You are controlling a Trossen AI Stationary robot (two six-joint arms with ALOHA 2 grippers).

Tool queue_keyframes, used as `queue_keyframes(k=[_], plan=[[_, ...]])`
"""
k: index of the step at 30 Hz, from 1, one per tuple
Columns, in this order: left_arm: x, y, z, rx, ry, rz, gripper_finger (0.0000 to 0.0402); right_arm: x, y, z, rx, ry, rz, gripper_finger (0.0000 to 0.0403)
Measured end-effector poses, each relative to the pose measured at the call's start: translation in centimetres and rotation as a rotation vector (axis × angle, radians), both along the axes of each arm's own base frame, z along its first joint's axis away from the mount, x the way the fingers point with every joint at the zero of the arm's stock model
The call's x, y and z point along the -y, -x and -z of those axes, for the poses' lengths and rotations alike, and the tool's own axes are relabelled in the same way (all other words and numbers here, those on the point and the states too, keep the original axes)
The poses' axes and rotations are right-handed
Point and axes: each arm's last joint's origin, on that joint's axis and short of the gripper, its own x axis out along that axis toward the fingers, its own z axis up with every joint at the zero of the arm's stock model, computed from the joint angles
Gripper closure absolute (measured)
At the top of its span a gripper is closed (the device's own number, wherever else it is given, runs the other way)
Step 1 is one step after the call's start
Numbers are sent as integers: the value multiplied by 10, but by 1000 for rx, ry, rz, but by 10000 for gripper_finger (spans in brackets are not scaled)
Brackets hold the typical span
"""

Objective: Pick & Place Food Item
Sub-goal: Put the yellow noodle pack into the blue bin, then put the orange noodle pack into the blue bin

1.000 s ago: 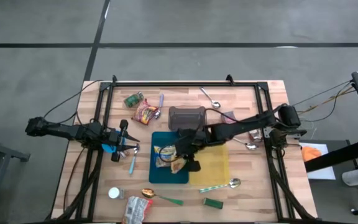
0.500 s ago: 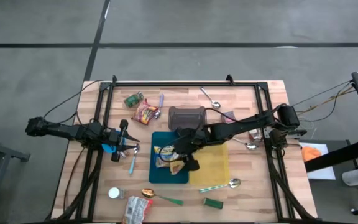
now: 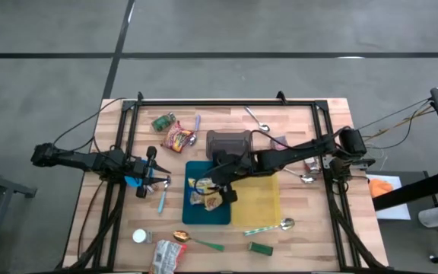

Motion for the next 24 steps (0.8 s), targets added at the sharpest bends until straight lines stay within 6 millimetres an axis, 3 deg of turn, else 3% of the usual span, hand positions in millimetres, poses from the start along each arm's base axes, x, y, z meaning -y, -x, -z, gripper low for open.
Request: queue_keyframes(k=[7, 15, 24], plan=[[0, 0, 0, 0, -2, 0, 282, 8, -1, -4, 21, -1, 20, 134], [0, 0, 0, 0, -2, 0, 282, 12, 0, -23, 132, 43, 79, 134], [0, 0, 0, 1, -2, 0, 282, 18, 9, -44, 187, -21, 132, 136]])
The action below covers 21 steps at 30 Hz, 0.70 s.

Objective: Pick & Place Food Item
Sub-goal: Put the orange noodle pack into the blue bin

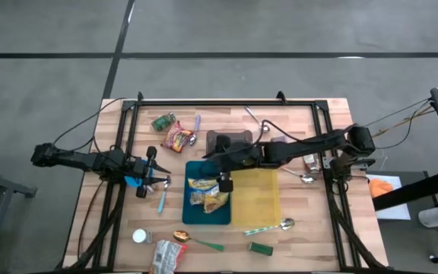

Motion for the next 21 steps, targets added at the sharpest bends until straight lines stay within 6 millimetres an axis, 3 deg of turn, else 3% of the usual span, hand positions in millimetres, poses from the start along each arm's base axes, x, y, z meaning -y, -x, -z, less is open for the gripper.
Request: queue_keyframes(k=[8, 21], plan=[[0, 0, 0, -1, 0, 0, 282, 5, 31, -8, 101, -24, 80, 191], [0, -1, 1, -17, 0, -1, 282, 18, 143, 8, 341, -43, 124, 203]])
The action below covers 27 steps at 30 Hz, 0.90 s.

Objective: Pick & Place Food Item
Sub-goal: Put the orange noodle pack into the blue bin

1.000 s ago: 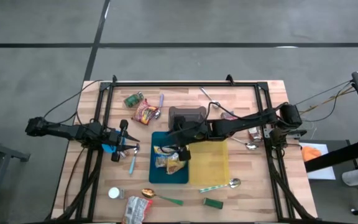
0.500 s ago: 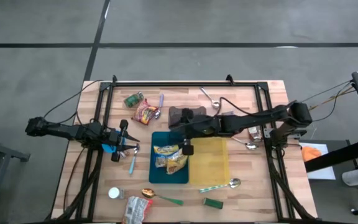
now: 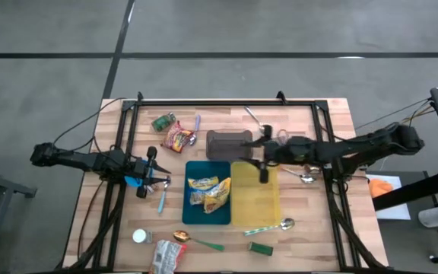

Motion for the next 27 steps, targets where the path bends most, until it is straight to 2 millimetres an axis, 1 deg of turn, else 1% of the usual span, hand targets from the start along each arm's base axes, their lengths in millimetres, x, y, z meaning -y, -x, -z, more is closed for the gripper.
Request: queue_keyframes(k=[3, 10, 15, 20, 25, 27], plan=[[0, 0, 0, -4, -1, 0, 282, 3, 23, 2, 35, -1, 17, 203], [0, 0, 0, -3, -1, 0, 282, 9, 72, 12, 100, 0, 137, 203], [0, 0, 0, -3, -1, 0, 282, 11, 101, 22, 88, -7, 138, 203], [0, 0, 0, -3, -2, 0, 282, 12, 123, 31, 77, -25, 142, 203], [0, 0, 0, -3, -3, 0, 282, 13, 136, 33, 126, -8, 145, 203], [0, 0, 0, -3, -3, 0, 282, 15, 141, 34, 122, -5, 187, 203]])
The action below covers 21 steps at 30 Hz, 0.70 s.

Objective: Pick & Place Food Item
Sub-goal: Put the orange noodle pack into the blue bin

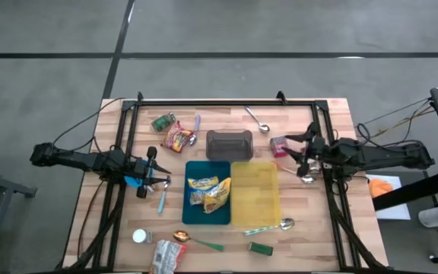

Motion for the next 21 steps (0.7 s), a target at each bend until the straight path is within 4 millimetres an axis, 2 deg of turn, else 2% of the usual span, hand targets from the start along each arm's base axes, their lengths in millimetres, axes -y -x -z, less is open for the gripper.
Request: queue_keyframes(k=[6, 21], plan=[[0, 0, 0, 0, 0, 0, 282, 5, 12, 4, -26, -43, 171, 203], [0, 0, 0, 0, 1, 0, 282, 6, 16, 9, -25, -50, 181, 203]])
